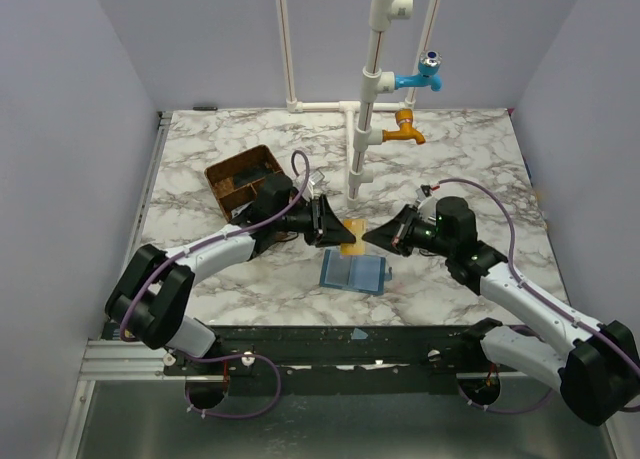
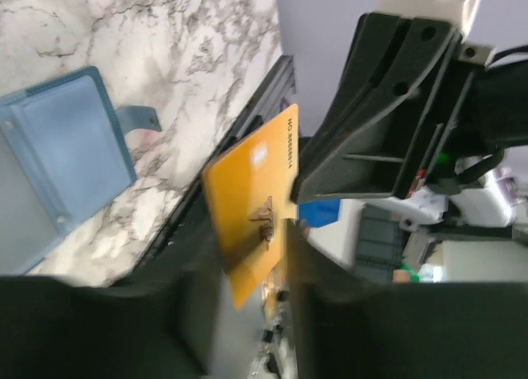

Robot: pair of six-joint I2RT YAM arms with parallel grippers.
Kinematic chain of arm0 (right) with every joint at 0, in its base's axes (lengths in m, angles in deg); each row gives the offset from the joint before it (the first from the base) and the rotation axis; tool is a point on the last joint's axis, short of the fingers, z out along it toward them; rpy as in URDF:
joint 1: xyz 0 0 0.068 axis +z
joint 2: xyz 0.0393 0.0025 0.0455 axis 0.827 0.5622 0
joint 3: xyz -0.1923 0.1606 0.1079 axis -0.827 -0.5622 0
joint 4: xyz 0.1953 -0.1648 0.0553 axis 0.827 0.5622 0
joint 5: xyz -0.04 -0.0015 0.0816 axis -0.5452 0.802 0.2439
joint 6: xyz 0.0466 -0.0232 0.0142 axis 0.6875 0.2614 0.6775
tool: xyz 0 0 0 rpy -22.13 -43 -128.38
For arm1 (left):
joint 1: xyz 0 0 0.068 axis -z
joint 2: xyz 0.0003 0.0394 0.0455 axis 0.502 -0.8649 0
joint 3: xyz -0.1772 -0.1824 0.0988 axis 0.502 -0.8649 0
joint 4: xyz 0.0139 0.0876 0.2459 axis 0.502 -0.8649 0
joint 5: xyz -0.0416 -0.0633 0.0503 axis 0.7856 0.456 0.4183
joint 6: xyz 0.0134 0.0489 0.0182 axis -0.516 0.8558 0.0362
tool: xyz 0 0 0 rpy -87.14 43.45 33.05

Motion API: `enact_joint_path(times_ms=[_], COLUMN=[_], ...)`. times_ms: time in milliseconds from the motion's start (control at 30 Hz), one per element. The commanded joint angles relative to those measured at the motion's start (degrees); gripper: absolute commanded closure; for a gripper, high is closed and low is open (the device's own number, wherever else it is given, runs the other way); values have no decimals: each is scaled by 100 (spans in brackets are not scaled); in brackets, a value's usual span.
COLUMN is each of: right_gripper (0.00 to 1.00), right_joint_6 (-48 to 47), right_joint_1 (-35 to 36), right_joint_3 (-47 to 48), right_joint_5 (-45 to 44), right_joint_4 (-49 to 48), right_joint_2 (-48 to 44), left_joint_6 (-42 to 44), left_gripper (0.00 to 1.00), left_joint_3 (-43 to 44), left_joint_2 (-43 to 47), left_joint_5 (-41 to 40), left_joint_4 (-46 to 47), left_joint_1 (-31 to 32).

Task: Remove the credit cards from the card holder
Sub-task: Place the credit card in the storage box.

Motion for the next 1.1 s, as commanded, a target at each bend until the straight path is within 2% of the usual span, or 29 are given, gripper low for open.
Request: enact_joint_path(times_ms=[0, 33, 67, 100, 133, 233, 300, 367, 500, 733, 933, 1067], right_gripper=[99, 99, 99, 99, 94, 44, 26, 18, 12, 8, 7, 7], right_joint_6=[29, 2, -37, -94, -155, -321, -430, -562, -843, -1230, -1418, -1517], right_joint_1=[-19, -20, -21, -26, -19, -19, -21, -19, -20, -20, -19, -20], right_joint_3=[5, 4, 21, 47, 95, 188, 281, 394, 638, 849, 897, 879], right_joint_5=[201, 206, 210, 215, 198, 22, -133, -334, -1026, -1694, -1820, -1861], right_joint_4=[-187, -179, -167, -127, -45, 245, 447, 800, 1567, 2323, 2449, 2458], right_joint_2=[46, 54, 60, 63, 75, 35, -18, -77, -205, -345, -290, -244], left_joint_6=[-252, -261, -270, -270, -258, -214, -171, -92, 259, 1405, 1864, 2013], left_gripper=[84, 96, 100, 100, 100, 100, 100, 100, 100, 100, 100, 100], left_joint_3=[-87, -92, -100, -109, -118, -110, -97, -68, 75, 714, 1264, 1438], left_joint_2=[197, 195, 198, 210, 224, 240, 259, 294, 453, 984, 855, 535], left_joint_5=[279, 276, 273, 266, 250, 229, 197, 132, -206, -1876, -2822, -3073], left_joint_4=[542, 552, 552, 548, 524, 433, 350, 219, -487, -2833, -3867, -3899], left_joint_1=[-40, -35, -38, -39, -41, -38, -42, -43, -138, -672, -1296, -1693])
